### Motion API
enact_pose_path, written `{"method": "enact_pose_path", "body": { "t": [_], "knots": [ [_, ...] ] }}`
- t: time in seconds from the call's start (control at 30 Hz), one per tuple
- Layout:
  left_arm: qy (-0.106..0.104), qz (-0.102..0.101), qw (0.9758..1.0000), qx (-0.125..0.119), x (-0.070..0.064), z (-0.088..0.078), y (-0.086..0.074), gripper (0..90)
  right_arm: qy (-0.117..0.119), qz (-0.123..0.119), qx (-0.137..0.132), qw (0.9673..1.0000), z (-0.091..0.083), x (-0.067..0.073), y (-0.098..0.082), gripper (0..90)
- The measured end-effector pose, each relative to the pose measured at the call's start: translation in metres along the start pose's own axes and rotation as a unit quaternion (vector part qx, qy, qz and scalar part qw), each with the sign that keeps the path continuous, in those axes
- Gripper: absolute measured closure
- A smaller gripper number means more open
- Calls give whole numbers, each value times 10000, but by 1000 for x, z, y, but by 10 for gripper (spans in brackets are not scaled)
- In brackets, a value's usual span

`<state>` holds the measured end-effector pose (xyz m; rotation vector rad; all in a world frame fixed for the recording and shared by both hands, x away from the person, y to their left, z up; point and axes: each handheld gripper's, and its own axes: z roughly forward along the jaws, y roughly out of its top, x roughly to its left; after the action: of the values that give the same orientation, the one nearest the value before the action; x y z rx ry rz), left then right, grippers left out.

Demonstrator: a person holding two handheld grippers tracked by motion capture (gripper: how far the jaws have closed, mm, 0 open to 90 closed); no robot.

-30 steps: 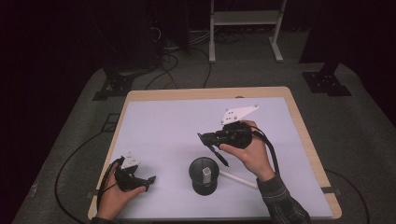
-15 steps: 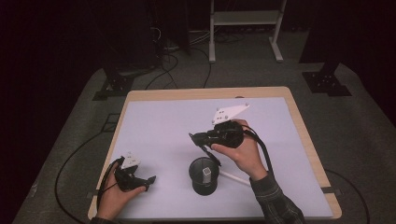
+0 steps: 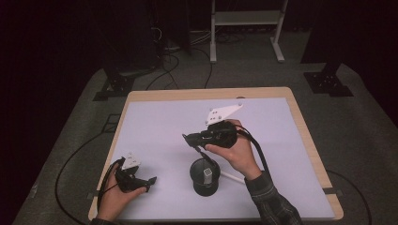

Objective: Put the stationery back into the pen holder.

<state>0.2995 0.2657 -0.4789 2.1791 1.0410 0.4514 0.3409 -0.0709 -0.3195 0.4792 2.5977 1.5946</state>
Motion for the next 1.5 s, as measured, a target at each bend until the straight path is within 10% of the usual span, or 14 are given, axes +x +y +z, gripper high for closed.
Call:
{"method": "enact_pose_path", "body": {
  "t": [1.5],
  "knots": [
    [1, -13, 10000, -10, 0, 0, 0, 0, 130, 24, 536, 9985, 14, -6, -36, 795]
  ]
}}
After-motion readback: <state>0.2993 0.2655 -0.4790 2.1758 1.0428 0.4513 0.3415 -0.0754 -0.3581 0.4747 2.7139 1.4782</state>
